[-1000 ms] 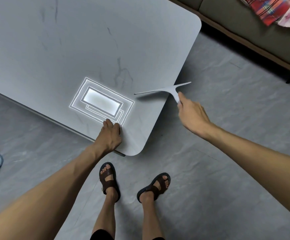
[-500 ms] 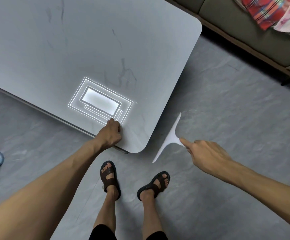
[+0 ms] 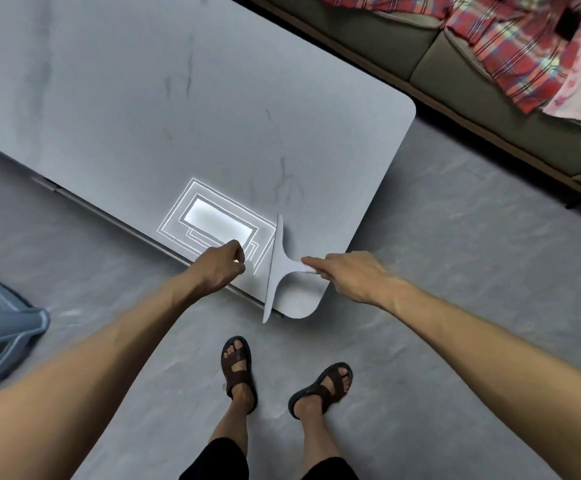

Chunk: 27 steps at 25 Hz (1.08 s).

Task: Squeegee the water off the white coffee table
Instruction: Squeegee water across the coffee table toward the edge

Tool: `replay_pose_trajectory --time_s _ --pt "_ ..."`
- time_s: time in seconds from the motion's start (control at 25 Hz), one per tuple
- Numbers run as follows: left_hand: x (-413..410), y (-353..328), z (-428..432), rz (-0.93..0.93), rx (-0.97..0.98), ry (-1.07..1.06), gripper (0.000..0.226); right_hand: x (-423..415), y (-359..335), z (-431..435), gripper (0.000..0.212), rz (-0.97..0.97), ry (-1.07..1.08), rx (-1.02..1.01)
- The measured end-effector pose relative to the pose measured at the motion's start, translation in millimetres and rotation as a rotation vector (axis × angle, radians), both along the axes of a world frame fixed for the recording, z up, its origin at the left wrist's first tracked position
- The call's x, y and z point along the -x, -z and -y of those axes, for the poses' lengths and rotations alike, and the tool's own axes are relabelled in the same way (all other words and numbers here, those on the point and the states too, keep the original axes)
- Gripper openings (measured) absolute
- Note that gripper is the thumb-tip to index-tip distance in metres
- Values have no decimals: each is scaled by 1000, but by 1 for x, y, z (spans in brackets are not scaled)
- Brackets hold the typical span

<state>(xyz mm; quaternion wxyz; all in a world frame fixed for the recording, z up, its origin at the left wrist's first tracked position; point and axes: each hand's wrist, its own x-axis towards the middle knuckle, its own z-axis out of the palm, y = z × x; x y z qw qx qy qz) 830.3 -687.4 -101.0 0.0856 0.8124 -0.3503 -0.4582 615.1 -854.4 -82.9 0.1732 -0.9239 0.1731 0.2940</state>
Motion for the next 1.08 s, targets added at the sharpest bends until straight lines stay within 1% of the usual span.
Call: replay_pose_trajectory --time_s 0.12,0.24,0.32,0.4,0.48,0.6,0.68,0.76,0.88,0.92,0.96,1.0,1.08 --pt "-14 18 -16 45 -33 -13 10 -35 30 -3 44 -48 -73 -13" --pt "-15 36 -25 31 -58 2 13 -39 49 11 42 -49 -13 -23" --pt "-13 44 -26 10 -67 6 17 -23 55 25 41 -13 65 -2" --pt "-10 48 -24 -2 -70 29 18 3 54 42 40 16 191 44" --pt "-8 49 -18 -3 -64 38 18 32 53 58 41 2 316 80" --pt "-5 48 -4 2 -45 51 17 75 49 70 41 -38 430 131" --pt "2 43 8 -8 -41 75 18 104 44 70 40 -67 480 147" --pt "12 36 18 -15 -40 96 19 126 34 66 39 -116 478 178" --pt "24 15 29 -36 -29 99 17 133 12 53 36 -121 496 208" --pt "28 4 31 -47 -17 90 16 130 3 48 35 -95 543 189" --pt "31 -8 32 -59 -3 74 14 123 -7 40 34 -63 633 123" --pt "33 -22 33 -69 10 54 12 114 -18 32 30 -14 774 -13" --pt "40 -54 28 -84 25 -2 8 91 -43 13 20 80 1128 -424"
